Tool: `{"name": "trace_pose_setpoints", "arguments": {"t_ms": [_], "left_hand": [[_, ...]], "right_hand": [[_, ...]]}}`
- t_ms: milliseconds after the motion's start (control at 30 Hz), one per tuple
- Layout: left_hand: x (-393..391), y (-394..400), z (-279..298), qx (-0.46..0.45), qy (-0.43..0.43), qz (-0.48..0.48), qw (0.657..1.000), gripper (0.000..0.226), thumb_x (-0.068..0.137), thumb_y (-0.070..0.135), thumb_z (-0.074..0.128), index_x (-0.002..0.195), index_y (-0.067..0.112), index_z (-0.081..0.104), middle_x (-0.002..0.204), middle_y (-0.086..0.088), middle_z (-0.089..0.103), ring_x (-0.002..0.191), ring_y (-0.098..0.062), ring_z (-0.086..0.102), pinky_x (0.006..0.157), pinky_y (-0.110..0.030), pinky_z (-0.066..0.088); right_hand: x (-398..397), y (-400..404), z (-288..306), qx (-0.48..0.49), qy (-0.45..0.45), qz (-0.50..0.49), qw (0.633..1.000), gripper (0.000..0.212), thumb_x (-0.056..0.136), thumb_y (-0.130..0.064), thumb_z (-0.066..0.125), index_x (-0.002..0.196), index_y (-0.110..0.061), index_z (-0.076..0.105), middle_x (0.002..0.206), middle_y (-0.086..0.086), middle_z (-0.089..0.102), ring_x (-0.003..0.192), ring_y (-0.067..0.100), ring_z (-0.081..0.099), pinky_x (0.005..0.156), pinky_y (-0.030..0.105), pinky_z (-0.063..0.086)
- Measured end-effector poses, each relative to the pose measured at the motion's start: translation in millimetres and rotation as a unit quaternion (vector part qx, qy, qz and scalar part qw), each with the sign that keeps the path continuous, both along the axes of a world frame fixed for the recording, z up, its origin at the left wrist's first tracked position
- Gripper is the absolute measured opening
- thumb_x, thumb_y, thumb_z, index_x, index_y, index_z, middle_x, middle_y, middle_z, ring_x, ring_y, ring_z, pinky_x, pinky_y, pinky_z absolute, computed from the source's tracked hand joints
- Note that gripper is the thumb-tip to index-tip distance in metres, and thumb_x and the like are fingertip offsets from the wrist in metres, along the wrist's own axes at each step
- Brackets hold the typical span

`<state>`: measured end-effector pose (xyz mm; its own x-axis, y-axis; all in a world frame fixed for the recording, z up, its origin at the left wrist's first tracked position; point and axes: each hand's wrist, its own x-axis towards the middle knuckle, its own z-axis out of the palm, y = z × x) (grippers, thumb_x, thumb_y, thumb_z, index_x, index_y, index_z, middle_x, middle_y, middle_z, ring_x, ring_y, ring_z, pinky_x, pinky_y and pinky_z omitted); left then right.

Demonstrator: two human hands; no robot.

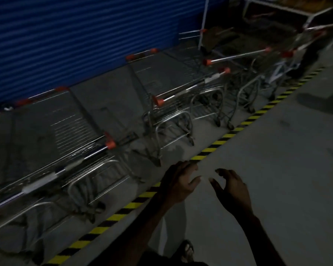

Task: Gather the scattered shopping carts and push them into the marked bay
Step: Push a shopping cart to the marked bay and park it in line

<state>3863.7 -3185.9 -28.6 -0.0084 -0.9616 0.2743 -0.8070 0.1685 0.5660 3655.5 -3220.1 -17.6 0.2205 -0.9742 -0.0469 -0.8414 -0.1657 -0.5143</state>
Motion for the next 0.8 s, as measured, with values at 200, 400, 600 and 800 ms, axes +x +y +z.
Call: {"name": "trace_pose_setpoints", "arguments": {"t_ms": [200,400,600,800], "left_hand": [[-29.9,-56.5,-2.1,0.035,0.022,-0.019,0.999,0.025,0.1,0.048,0.067,0.108,0.025,0.068,0.106,0.007,0.066,0.099,-0.02,0.062,0.08,-0.035,0.051],[-17.7,-136.4,-8.5,0.045,-0.005,-0.007,0.999,0.024,0.097,0.051,0.06,0.101,0.028,0.066,0.099,0.008,0.064,0.097,-0.023,0.062,0.078,-0.043,0.052],[-7.9,-216.0,-1.1,0.053,0.022,0.036,0.998,0.028,0.096,0.05,0.061,0.106,0.025,0.069,0.108,0.002,0.067,0.101,-0.022,0.06,0.081,-0.038,0.051],[20.9,-299.5,15.8,0.042,0.032,0.075,0.996,0.032,0.095,0.052,0.056,0.102,0.025,0.073,0.104,0.005,0.069,0.099,-0.018,0.064,0.082,-0.038,0.053]], "right_hand": [[-46.4,-44.6,-0.5,0.019,0.005,-0.033,0.999,0.049,0.101,-0.056,0.06,0.135,-0.021,0.064,0.128,0.004,0.065,0.116,0.028,0.064,0.093,0.048,0.054],[-53.8,-114.0,1.7,0.035,0.002,-0.036,0.999,0.047,0.103,-0.053,0.061,0.137,-0.021,0.062,0.132,0.004,0.064,0.12,0.027,0.062,0.098,0.049,0.053],[-52.9,-206.2,8.3,0.032,0.041,-0.004,0.999,0.05,0.103,-0.056,0.058,0.14,-0.022,0.061,0.134,0.002,0.062,0.122,0.025,0.061,0.097,0.047,0.052],[-35.3,-314.3,24.1,0.011,0.055,0.035,0.998,0.05,0.103,-0.051,0.062,0.139,-0.018,0.06,0.135,0.006,0.062,0.123,0.031,0.061,0.097,0.051,0.053]]}}
